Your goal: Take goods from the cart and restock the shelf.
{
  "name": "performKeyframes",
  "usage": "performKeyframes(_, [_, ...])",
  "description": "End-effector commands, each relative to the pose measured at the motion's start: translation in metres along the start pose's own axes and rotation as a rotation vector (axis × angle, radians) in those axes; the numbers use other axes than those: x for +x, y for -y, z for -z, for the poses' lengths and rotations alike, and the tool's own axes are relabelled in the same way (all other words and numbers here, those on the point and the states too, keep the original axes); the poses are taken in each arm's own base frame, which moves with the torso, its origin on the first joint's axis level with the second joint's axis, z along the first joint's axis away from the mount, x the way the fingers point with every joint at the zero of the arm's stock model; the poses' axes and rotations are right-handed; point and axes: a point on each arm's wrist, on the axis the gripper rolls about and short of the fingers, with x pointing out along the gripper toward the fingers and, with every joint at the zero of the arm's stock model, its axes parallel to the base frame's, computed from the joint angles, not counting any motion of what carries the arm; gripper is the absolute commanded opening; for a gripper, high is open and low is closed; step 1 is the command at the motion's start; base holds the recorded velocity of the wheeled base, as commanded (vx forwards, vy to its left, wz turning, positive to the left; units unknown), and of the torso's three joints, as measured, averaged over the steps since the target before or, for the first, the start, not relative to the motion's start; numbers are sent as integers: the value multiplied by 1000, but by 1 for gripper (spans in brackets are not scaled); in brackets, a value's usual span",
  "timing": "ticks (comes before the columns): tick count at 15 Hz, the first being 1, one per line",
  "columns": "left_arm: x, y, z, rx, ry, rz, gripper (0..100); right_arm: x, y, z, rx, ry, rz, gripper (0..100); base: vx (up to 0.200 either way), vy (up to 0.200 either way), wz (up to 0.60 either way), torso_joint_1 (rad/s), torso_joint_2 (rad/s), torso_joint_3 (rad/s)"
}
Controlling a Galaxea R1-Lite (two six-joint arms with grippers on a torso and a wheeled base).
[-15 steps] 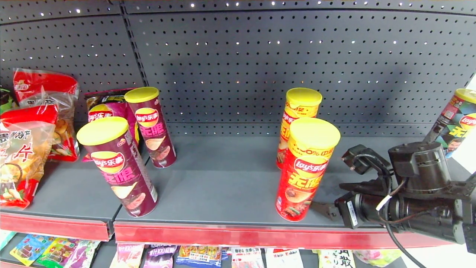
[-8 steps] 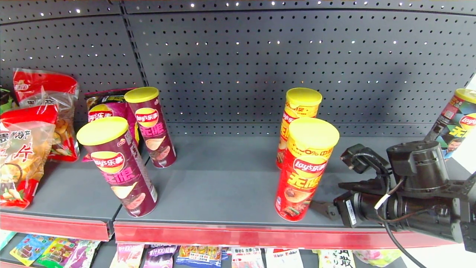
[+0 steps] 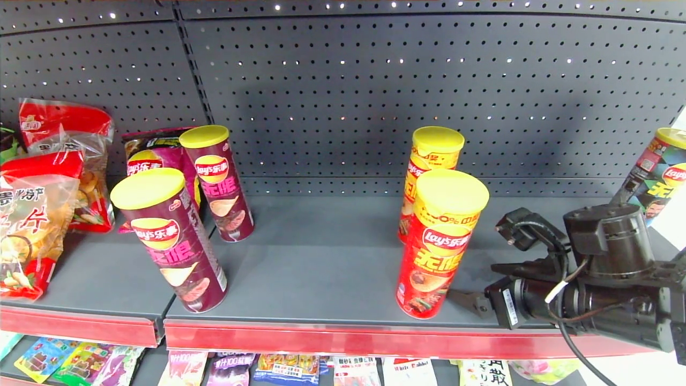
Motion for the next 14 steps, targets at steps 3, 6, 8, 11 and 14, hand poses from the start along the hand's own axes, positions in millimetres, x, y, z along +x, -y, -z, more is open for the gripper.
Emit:
performKeyframes(3, [0, 0, 0, 0, -1, 0, 100, -38, 7, 3, 18, 117, 40, 100, 0, 0, 0, 0, 0, 0])
performKeyframes(6, [0, 0, 0, 0, -1, 0, 100, -75, 7, 30, 18, 175, 43, 100, 0, 0, 0, 0, 0, 0])
performKeyframes(8, [0, 0, 0, 0, -1, 0, 100, -99, 10, 54, 31, 224, 49, 100, 0, 0, 0, 0, 0, 0])
performKeyframes(11, [0, 0, 0, 0, -1, 0, 100, -122, 11, 81, 41, 304, 37, 100, 0, 0, 0, 0, 0, 0])
performKeyframes(14, [0, 0, 0, 0, -1, 0, 100, -143, 9, 115, -27, 414, 12, 100, 0, 0, 0, 0, 0, 0])
